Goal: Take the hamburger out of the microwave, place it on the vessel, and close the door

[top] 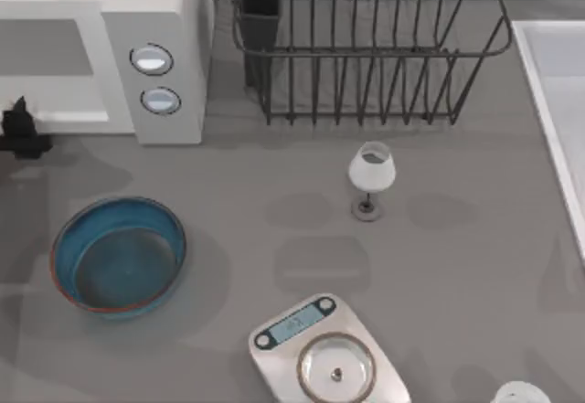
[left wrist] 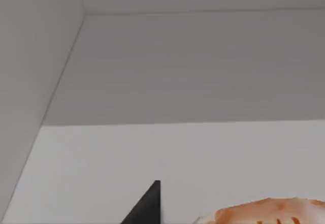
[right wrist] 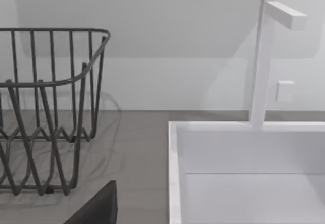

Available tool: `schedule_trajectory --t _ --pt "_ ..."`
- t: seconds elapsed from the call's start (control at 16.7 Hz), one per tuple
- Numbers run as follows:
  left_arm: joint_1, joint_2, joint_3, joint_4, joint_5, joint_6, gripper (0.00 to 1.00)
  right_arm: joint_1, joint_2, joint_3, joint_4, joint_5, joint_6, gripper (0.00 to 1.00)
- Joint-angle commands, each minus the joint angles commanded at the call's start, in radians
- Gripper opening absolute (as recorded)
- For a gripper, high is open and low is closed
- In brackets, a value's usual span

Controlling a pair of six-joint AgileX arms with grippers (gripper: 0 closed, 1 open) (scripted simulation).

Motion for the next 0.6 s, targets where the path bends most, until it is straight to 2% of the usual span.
schedule_trajectory --t 0.42,0.6 --pt "0.001 -0.280 0.011 -0.294 -0.003 0.001 0.00 0.000 0.000 0.000 0.000 0.000 0.000 1.00" --pt "0.001 -0.331 0.017 -0.345 -0.004 0.002 0.00 0.000 0.000 0.000 0.000 0.000 0.000 1.00"
